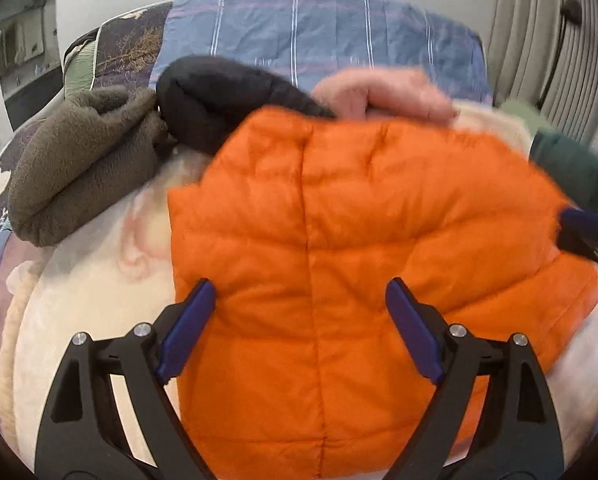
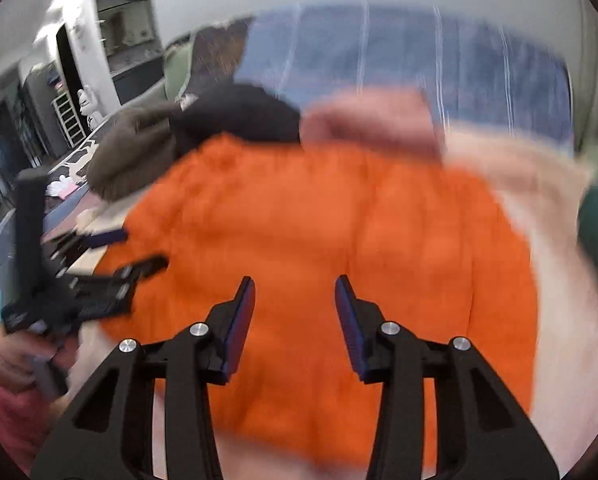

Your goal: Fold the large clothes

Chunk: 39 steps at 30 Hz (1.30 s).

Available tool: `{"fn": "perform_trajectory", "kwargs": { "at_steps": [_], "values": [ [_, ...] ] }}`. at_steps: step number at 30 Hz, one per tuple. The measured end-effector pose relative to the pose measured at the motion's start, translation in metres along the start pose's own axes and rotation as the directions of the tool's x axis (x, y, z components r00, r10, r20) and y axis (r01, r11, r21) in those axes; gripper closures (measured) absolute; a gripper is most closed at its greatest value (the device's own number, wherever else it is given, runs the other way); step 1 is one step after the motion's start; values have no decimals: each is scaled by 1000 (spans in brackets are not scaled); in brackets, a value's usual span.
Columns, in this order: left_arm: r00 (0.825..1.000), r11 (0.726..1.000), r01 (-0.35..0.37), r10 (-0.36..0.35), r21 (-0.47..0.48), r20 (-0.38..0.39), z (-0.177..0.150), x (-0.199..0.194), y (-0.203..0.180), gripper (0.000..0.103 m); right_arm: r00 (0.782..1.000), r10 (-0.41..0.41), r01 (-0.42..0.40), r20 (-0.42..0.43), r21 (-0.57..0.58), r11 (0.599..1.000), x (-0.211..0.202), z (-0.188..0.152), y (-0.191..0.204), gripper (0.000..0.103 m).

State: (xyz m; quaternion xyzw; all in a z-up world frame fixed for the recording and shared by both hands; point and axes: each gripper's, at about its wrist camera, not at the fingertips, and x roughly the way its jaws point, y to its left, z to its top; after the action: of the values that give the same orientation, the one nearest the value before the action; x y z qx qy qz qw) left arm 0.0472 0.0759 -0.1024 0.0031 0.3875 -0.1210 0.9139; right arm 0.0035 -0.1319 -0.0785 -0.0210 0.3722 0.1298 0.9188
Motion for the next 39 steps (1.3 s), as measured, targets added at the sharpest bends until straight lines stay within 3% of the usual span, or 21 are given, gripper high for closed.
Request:
{"fn": "perform_trajectory", "kwargs": {
  "at_steps": [3,5,7,10,14,16,18,20,22,24,25,27,30,35,39],
  "values": [
    [999,999,-37,37,-8,36,14,-1,5,14,1000,27,-26,-15,71,997,43,44,-6,63],
    [996,996,-86,85,-29,-18,14,16,13,14,997,-7,15,-83,92,996,83,52,-17,63],
    [991,994,-99,94,-46,-99,1,41,24,12,980,-33,51,-195,88,995,139,37,-26,62],
    [994,988,4,-20,-156,-104,-14,50,43,11,986,-33,47,-163,81,996,145,29,-25,63],
    [994,989,6,-22,-145,-106,-11,45,43,12,981,-34,49,-190,74,996,129,44,-18,63],
    [995,990,13,-27,-142,-95,-8,37,44,12,989,-17,32,-150,100,994,115,62,-19,63],
    [996,987,28,-41,-156,-78,-4,28,46,13,990,-80,88,-113,61,994,111,81,-15,63],
    [997,983,58,-65,-172,-34,0,12,53,13,987,-96,105,-132,62,993,125,101,-17,63],
    [999,984,47,-48,-171,2,3,0,62,13,975,-66,92,-210,119,989,157,106,-26,63],
    [1000,986,5,-3,-164,12,-1,-2,74,12,956,-40,77,-291,117,990,198,95,-30,61],
    [1000,986,-10,9,-168,-5,-3,2,82,12,963,-41,67,-266,89,994,214,82,-27,61],
    [998,980,29,-38,-197,-44,-11,13,95,10,973,-77,93,-219,66,993,214,76,-20,61],
    [976,934,172,-206,-314,-77,-21,33,115,8,980,-96,106,-175,51,993,212,71,-17,61],
    [959,927,237,-271,-291,-82,-18,39,111,7,983,-67,80,-169,72,994,219,78,-19,61],
    [936,917,304,-338,-256,-98,-15,43,102,7,985,-58,72,-163,78,994,224,78,-12,61]
  ]
}}
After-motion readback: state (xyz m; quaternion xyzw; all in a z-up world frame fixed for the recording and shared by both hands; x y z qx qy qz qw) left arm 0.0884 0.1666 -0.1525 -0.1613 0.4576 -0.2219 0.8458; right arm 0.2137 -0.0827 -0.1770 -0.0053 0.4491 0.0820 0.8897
